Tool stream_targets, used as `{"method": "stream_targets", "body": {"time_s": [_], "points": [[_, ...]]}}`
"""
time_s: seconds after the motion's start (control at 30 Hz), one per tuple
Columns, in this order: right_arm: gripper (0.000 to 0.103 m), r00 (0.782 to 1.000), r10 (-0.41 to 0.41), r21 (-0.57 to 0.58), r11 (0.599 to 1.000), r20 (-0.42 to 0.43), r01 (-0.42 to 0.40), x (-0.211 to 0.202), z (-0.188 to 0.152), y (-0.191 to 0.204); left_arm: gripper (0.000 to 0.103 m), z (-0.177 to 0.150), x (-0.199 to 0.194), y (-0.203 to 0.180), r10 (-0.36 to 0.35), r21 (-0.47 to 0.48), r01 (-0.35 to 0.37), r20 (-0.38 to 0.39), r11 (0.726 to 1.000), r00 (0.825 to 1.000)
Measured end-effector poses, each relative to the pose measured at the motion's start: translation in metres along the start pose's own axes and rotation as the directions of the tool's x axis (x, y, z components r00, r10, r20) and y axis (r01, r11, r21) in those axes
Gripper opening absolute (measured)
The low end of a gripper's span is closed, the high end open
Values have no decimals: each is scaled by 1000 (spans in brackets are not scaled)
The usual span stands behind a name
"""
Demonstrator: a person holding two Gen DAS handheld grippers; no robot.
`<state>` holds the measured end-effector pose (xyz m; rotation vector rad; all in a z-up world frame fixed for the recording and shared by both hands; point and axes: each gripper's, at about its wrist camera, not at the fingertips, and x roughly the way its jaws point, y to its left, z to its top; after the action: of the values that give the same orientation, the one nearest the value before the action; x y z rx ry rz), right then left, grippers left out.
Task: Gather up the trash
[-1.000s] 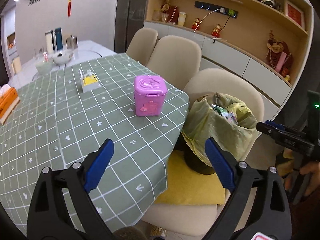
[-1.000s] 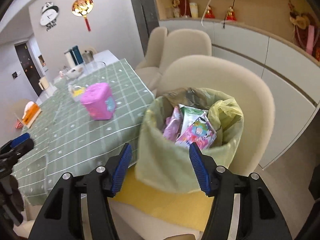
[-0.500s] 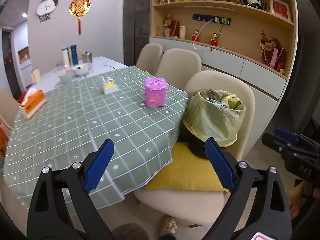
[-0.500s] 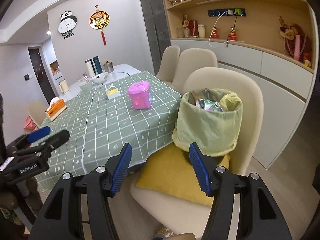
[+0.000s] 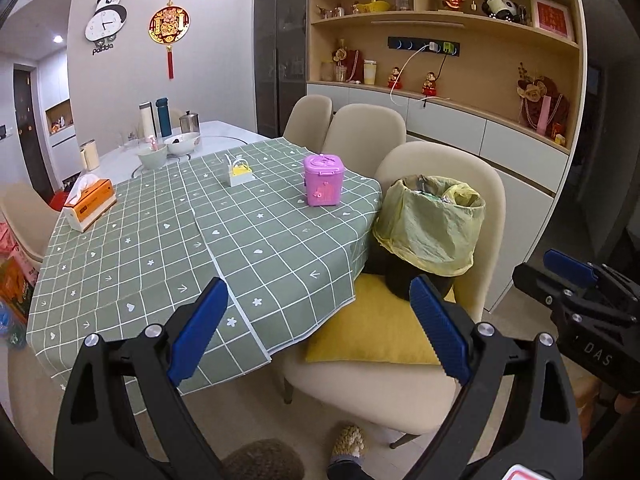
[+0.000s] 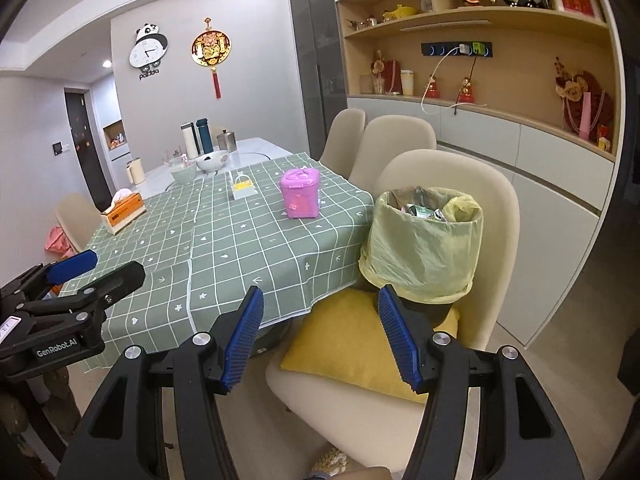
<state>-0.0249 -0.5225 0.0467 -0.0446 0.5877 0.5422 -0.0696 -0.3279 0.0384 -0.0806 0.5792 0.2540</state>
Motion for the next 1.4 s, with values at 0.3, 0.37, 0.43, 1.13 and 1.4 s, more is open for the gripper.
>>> {"method": "stream_targets", "body": {"time_s": [0.3,0.37,0.43,1.13,1.4], "points": [[56,1000,3,8,1000,15,-3,-3,7,0,88,5,-7,3,-6,-12,6,20,1000,1000],[56,1000,-1,6,1000,19,1,-4,8,0,88,6,-7,4,-7,-18,8,24,1000,1000],[56,1000,-4,5,1000,21,4,-4,9,-1,88,7,-6,4,-9,-23,9,22,1000,1000],[56,1000,-17,4,1000,9,17,2,12,-3,88,10,0,0,-16,-21,16,19,1000,1000],[56,1000,-21,4,1000,10,21,2,15,-5,88,11,4,-1,-24,-22,24,17,999,1000]]}}
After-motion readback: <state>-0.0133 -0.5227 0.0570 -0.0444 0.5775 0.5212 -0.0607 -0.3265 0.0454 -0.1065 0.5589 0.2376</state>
